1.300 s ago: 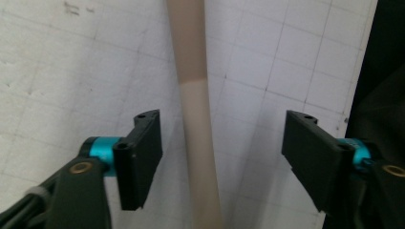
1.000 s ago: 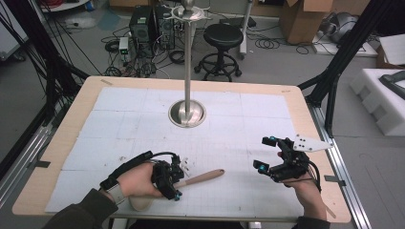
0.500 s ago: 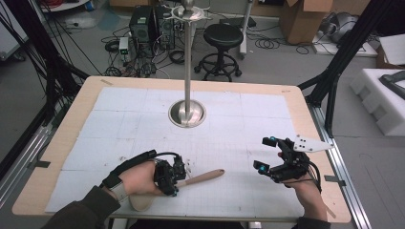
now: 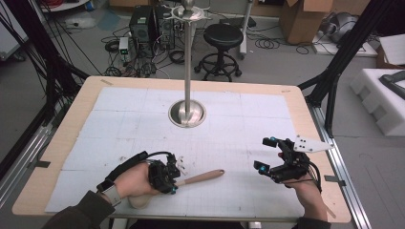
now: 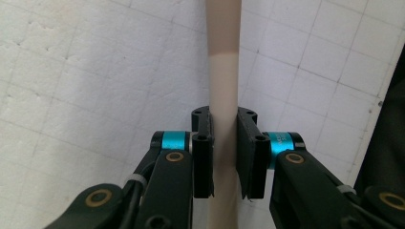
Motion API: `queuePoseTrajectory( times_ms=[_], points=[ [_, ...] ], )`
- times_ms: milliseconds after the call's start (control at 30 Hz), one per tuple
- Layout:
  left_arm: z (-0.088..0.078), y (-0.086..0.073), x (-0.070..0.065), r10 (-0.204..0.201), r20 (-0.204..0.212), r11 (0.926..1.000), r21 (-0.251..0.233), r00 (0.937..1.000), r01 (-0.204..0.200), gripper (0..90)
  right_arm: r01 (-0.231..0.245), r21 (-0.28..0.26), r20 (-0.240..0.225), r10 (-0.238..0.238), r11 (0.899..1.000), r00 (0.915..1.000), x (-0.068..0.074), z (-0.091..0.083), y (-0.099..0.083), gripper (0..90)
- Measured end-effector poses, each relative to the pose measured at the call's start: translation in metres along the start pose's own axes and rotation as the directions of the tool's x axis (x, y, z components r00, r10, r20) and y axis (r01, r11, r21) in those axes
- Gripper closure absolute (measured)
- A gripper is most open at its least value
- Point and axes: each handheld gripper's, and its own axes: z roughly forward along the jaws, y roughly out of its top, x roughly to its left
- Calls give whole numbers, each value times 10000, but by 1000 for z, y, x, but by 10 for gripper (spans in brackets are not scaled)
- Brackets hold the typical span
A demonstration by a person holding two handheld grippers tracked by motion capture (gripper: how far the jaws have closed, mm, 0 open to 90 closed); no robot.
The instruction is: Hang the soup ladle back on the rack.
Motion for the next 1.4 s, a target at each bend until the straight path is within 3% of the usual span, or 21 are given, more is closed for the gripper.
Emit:
queuePoseTrajectory(
  times_ms=[167,333,500,567,633,767,833,867,933,1200,1267,1333,1400],
  points=[
    [-14,-4,-2,-102,-87,9969,-777,9999,95,780,-65,-59,51,66,10000,10000,0,-1,0,22],
    [-27,-12,-1,-414,-235,9882,-1483,9989,375,780,-57,-104,22,57,9999,10000,0,-3,0,22],
    [-39,-20,3,-809,-140,9693,-2339,9966,754,779,-96,-132,54,96,9999,9999,-1,-4,0,22],
    [-43,-23,5,-1008,-135,9574,-2733,9948,933,780,-118,-150,78,119,9998,9999,-1,-4,0,22],
    [-46,-26,8,-1131,-129,9502,-2938,9935,1044,780,-87,-155,54,88,9998,9999,-1,-4,0,22],
    [-53,-34,12,-1553,-77,9215,-3616,9878,1420,779,-75,-115,50,75,9999,10000,-1,-3,0,22],
    [-55,-37,13,-1865,-28,8977,-4068,9825,1692,780,-70,-116,55,70,9999,10000,-1,-3,-1,22],
    [-56,-39,14,-1909,-63,8908,-4212,9816,1706,780,-71,-111,67,72,9999,10000,-1,-3,0,22],
    [-60,-43,15,-2054,-140,8673,-4659,9786,1754,780,-75,-117,81,75,9999,9999,-1,-3,-1,22],
    [-70,-56,19,-2532,-228,7922,-5788,9672,1937,780,-73,-67,52,73,10000,10000,0,-2,-1,22],
    [-73,-58,20,-2646,-194,7636,-6148,9642,1972,779,-71,-67,52,72,10000,10000,0,-2,-1,22],
    [-75,-59,21,-2774,-187,7411,-6404,9606,2016,780,-76,-75,62,76,9999,10000,0,-2,-1,22],
    [-77,-61,23,-2823,-225,7247,-6600,9591,1978,780,-74,-63,57,74,10000,10000,0,-2,-1,22]
  ],
)
